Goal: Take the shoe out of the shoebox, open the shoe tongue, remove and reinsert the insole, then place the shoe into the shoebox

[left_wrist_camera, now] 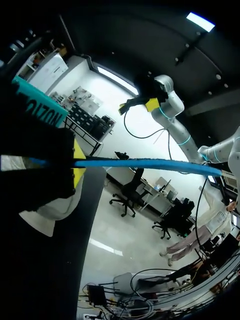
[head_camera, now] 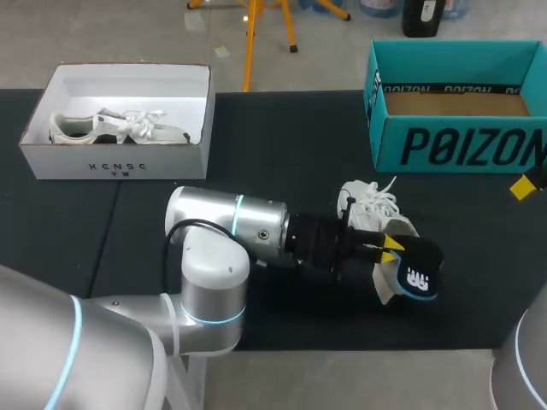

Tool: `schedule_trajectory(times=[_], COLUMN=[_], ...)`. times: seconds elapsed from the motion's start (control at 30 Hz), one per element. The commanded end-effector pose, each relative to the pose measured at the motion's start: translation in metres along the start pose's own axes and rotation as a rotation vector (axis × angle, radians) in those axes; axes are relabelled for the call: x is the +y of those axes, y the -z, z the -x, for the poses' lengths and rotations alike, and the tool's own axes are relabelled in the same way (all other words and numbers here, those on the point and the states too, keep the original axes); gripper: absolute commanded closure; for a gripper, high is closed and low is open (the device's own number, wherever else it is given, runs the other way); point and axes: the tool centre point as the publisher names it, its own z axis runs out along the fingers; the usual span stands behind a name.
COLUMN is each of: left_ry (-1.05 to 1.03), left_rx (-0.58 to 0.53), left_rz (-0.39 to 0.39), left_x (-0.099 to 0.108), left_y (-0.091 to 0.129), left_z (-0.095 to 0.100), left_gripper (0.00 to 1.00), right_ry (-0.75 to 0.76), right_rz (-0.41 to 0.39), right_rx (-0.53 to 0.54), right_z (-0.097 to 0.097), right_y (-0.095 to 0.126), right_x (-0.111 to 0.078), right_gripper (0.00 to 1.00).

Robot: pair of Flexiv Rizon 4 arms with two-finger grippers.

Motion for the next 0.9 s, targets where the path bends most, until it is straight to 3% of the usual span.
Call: schedule_trajectory(times=[0.03,0.33,0.7,0.9], left_ry=[-0.002,0.009,0.007,0.016], left_rx=[0.001,0.000,0.022,0.019], left_rz=[0.019,0.059,0.156,0.172], left_x=[0.007,0.024,0.008,0.003], left_y=[-0.007,-0.001,0.013,0.015], left_z=[-0.001,0.002,0.014,0.017], left_gripper=[1.00,1.00,1.00,1.00], right_ry=[-0.001,-0.001,-0.001,-0.001], right_rz=[-0.002,-0.002,-0.002,-0.002], right_rx=[-0.001,-0.001,-0.001,-0.001], right_z=[0.000,0.000,0.000,0.000], right_y=[-0.001,-0.001,-0.001,-0.001], right_x=[0.000,0.000,0.000,0.000], right_gripper=[0.00,0.00,0.00,0.00])
